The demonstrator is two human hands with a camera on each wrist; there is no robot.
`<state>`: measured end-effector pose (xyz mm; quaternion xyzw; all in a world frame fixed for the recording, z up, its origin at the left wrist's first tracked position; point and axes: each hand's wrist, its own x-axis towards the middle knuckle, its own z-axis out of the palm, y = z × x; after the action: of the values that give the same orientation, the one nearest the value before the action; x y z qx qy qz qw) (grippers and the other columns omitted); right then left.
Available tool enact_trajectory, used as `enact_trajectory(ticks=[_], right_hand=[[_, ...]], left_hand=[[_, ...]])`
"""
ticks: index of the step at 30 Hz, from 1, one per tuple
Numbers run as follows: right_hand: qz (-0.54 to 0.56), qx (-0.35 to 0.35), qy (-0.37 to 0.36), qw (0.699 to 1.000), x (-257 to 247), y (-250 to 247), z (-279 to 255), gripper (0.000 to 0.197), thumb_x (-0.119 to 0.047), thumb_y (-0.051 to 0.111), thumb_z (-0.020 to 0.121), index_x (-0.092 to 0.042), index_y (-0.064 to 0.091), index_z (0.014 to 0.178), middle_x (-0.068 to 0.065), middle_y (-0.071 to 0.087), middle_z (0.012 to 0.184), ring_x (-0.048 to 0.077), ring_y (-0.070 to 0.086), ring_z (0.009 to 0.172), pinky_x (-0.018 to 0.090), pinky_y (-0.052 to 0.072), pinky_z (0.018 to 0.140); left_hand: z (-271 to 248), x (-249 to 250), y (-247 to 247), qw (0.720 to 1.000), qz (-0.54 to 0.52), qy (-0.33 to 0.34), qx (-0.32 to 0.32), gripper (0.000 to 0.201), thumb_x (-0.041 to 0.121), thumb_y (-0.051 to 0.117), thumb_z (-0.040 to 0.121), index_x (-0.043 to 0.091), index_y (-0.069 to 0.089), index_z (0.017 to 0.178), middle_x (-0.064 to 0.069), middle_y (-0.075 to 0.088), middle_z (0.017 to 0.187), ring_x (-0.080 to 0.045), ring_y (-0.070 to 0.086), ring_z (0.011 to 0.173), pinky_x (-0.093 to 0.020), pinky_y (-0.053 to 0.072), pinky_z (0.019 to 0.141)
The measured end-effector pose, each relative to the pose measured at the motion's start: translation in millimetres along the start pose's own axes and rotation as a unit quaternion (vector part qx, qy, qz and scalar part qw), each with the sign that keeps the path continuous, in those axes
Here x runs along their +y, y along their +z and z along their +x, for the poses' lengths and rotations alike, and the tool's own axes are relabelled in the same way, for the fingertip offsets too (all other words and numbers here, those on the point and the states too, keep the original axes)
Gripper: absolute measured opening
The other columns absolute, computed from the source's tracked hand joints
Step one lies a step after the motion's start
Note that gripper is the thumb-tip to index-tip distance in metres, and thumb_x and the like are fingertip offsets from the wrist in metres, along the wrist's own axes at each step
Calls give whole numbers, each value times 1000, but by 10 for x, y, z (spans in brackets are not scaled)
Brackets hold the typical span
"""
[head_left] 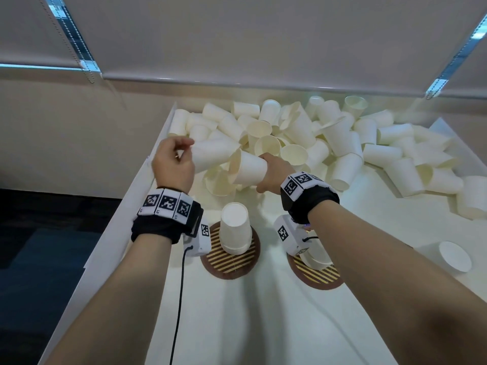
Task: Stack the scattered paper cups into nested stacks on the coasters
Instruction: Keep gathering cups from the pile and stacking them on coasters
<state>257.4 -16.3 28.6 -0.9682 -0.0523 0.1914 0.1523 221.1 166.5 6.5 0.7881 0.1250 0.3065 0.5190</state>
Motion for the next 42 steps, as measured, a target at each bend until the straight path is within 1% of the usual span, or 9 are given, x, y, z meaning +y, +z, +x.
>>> enact_trajectory(ticks=[5,10,13,17,20,22,28,35,42], right_hand=[[29,30,-10,999,-9,-93,-80,54,-17,70,77,-10,48,126,7,64,105,25,56,81,27,42,62],[133,48,-115,983,140,-131,-213,72,-13,80,66,-15,47,130,8,60,119,27,57,105,30,46,83],[286,90,-162,940,131,-136,-349,74,-14,87,59,-22,52,124,-1,55,111,17,54,97,27,47,86],[438,156,-167,869,25,-183,-504,55,-24,86,62,-29,57,109,-5,57,104,13,59,79,17,50,57],[376,188,-190,887,-101,-166,-592,51,-35,84,63,-28,61,107,-10,60,106,10,58,97,24,50,81],[296,197,-225,907,-149,-90,-656,56,-40,83,62,-25,61,111,-8,63,111,12,57,105,30,47,94],[108,141,-270,947,-118,229,-733,63,-45,76,68,-23,54,123,-3,57,117,18,58,107,39,49,90],[-27,-20,-190,981,-27,514,-663,74,-39,71,76,-30,31,137,0,43,129,23,52,113,33,44,86],[-85,-76,-104,988,52,324,-450,103,-15,75,72,-22,7,149,10,37,139,33,51,119,45,50,90]], left_hand=[[-59,387,134,993,-45,35,-103,30,-9,47,85,16,62,87,6,61,90,-3,56,84,-4,42,74],[-127,526,156,982,-100,-16,-158,32,-5,40,90,17,63,93,11,54,78,0,51,80,-1,38,72],[-198,539,211,983,-119,-56,-130,29,2,35,96,20,56,102,12,51,84,-2,48,81,-13,38,75],[-303,525,260,985,-76,-99,-123,30,22,33,101,12,56,117,2,56,104,-13,51,94,-21,41,79],[-332,389,255,968,-48,-173,-175,37,28,34,100,5,60,113,-6,61,107,-22,54,102,-35,43,95],[-348,290,217,961,-17,-191,-201,28,17,38,97,0,61,103,-16,64,103,-28,58,98,-36,45,85],[-515,48,74,953,103,-179,-220,35,11,44,91,8,43,55,-11,49,58,-25,44,68,-32,37,59],[-636,-95,69,950,146,-166,-221,20,20,54,91,6,68,92,-10,70,92,-26,64,90,-33,48,83],[-504,-281,116,960,218,-120,-125,41,17,75,75,10,57,111,-13,44,125,-29,51,110,-31,41,91]])
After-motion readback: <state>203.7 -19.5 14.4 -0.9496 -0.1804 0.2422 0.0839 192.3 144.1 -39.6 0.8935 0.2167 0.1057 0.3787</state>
